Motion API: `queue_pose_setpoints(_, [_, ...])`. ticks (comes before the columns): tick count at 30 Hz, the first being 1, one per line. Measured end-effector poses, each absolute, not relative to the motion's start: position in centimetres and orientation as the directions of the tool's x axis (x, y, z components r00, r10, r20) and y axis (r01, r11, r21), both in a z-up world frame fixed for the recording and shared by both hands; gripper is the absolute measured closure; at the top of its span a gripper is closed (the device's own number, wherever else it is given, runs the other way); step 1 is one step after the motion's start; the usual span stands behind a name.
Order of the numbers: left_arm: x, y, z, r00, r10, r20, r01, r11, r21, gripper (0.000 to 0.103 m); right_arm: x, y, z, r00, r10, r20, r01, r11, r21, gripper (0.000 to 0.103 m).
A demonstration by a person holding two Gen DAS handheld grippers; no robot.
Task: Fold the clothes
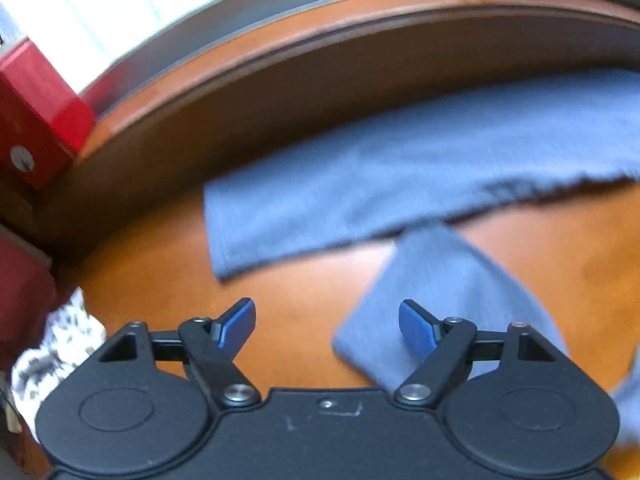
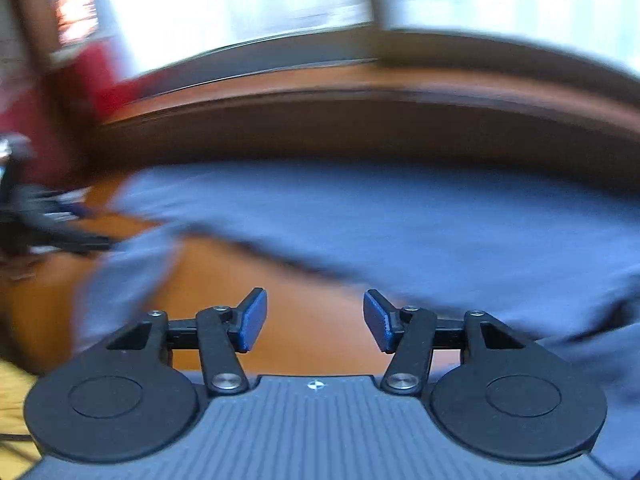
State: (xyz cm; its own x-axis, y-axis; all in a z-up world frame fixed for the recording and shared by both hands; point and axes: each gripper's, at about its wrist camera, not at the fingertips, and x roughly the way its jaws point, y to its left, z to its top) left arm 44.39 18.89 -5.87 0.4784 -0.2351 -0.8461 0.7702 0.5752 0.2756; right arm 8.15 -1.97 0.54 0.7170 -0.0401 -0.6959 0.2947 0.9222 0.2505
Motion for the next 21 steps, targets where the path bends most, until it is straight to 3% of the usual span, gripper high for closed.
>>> queue_pose_setpoints(2, [43.9, 20.1, -6.2, 0.484, -0.233, -0.844, 0.772, 0.568, 0.286, 0.026, 9.8, 1.6, -0.2, 0.727, 0.075, -0.682, 0.209, 0.923, 0.324, 0.034])
queue_pose_setpoints(6, [43.9, 22.2, -5.7, 0.462, -0.263, -0.847, 0.779, 0.577, 0.246, 0.026, 15.7, 6.5, -1.4, 0.688, 0.152, -0.71, 0.145, 0.929, 0.34, 0.034])
queue_pose_setpoints(10, [43.8, 24.3, -5.4, 0.451, -0.299, -0.841, 0.783, 0.585, 0.212, 0.026, 20.3, 10.3, -1.6, 0.635, 0.127, -0.762, 0.14, 0.951, 0.276, 0.035])
queue_pose_setpoints(12, [43.7, 25.2, -5.7, 0.45, -0.3, -0.841, 0.782, 0.587, 0.209, 0.026, 21.7, 12.7, -1.3, 0.628, 0.076, -0.775, 0.132, 0.97, 0.202, 0.045])
queue_pose_setpoints(13, [43.5, 25.7, -5.8, 0.452, -0.292, -0.843, 0.779, 0.589, 0.214, 0.026, 22.1, 13.4, -1.2, 0.625, 0.065, -0.778, 0.121, 0.976, 0.179, 0.069])
queue_pose_setpoints(14, [43.4, 26.2, -6.0, 0.456, -0.282, -0.844, 0.775, 0.592, 0.22, 0.026, 22.4, 14.1, -1.2, 0.622, 0.054, -0.781, 0.11, 0.982, 0.155, 0.099])
queue_pose_setpoints(17, [43.3, 27.7, -6.4, 0.462, -0.265, -0.846, 0.764, 0.603, 0.229, 0.026, 22.1, 14.8, 0.7, 0.671, 0.06, -0.739, 0.131, 0.972, 0.198, 0.102])
queue_pose_setpoints(21, [43.7, 29.6, -6.3, 0.468, -0.256, -0.846, 0.744, 0.632, 0.22, 0.026, 20.2, 17.3, 9.1, 0.859, 0.012, -0.511, 0.085, 0.982, 0.167, 0.102])
